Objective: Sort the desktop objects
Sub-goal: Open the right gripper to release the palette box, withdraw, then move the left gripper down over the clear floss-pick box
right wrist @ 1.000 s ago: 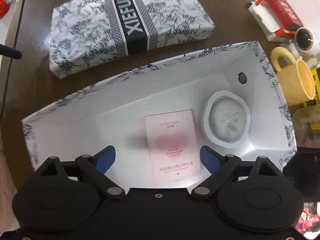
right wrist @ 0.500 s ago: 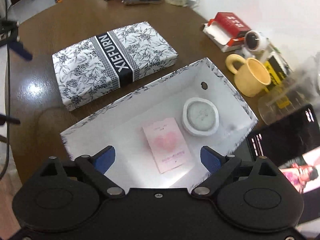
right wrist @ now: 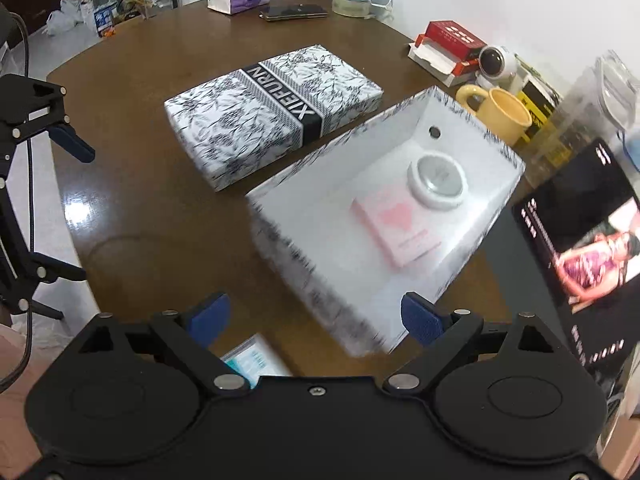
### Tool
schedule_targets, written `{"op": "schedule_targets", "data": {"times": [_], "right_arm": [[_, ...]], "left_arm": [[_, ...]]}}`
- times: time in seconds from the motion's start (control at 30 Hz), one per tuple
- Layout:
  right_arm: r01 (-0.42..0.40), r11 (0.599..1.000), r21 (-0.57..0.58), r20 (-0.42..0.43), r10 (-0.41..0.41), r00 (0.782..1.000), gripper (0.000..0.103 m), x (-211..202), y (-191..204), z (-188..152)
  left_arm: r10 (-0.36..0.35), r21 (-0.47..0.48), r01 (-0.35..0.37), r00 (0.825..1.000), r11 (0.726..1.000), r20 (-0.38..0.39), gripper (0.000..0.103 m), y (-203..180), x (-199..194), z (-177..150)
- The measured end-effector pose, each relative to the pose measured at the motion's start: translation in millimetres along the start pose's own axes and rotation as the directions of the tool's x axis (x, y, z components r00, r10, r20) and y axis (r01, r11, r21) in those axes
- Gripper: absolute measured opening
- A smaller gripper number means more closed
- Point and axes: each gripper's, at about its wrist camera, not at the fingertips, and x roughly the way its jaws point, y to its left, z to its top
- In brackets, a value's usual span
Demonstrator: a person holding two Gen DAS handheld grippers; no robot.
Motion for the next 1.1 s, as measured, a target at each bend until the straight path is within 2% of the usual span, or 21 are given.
{"op": "schedule_targets", "data": {"times": [0.33,0.67,0.77,0.93,1.1], "right_arm": [[0.009,0.989,0.145,-0.002,-0.009,1.0,0.094,-19.9,34.6,-66.0],[0.067,0.941,0.332,-0.012,-0.067,0.998,0.094,-49.4,58.8,-128.8],[0.061,0.926,0.372,-0.009,-0.062,0.998,0.094,-54.9,65.1,-145.5],[0.064,0.909,0.411,-0.012,-0.065,0.998,0.094,-56.6,76.1,-164.2],[0.052,0.893,0.448,-0.007,-0.055,0.998,0.094,-55.0,83.1,-173.8]], "left_arm": [[0.017,0.085,-0.02,0.999,0.996,0.033,0.103,-34.4,-4.8,-18.5],[-0.004,0.214,-0.014,0.997,0.977,0.082,0.103,-73.6,-3.4,-11.6],[-0.019,0.273,-0.008,0.995,0.962,0.096,0.103,-85.6,-1.6,-8.0],[-0.027,0.391,-0.026,0.991,0.92,0.129,0.103,-108.6,4.6,4.4],[-0.076,0.474,-0.006,0.985,0.881,0.154,0.103,-130.7,14.6,18.5]]}}
